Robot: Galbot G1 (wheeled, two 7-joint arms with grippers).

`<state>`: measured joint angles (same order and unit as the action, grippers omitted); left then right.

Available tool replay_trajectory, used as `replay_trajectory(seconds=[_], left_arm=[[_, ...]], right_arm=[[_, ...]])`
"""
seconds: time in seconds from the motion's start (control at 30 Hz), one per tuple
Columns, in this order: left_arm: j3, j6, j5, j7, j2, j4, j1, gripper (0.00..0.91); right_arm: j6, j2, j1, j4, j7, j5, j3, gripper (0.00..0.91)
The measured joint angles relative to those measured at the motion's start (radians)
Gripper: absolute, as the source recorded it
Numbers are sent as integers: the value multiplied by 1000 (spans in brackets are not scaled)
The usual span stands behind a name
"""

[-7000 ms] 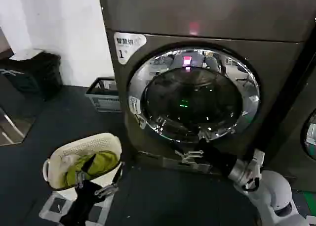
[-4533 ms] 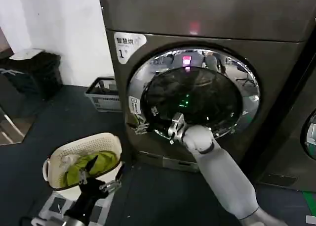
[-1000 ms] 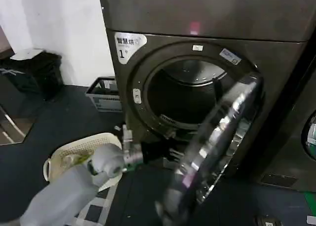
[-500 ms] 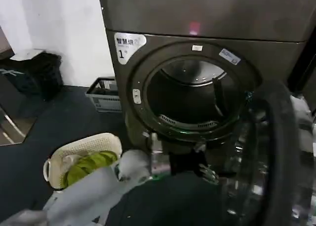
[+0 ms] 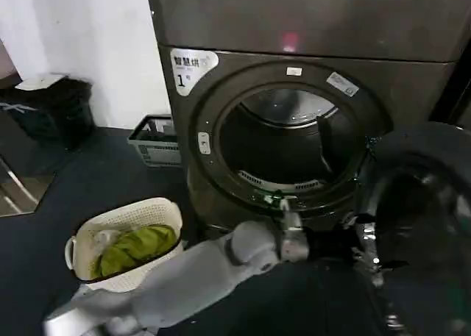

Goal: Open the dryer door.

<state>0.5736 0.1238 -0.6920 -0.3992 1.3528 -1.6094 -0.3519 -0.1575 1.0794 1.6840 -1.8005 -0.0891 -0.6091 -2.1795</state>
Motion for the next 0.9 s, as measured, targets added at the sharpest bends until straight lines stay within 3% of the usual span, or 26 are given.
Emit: replay_trajectory(seconds=[0.37, 0.57, 0.9], left_arm=[[16, -27, 21, 0, 152, 128, 20, 907], [21, -11, 22, 1, 181, 149, 23, 907], [20, -14, 26, -3, 189, 152, 22, 907]], right_arm=[[9, 1, 30, 5, 5, -25, -76, 907], [-5, 10, 39, -5, 8, -48, -93, 907], [3, 14, 46, -3, 4, -28, -109, 907]])
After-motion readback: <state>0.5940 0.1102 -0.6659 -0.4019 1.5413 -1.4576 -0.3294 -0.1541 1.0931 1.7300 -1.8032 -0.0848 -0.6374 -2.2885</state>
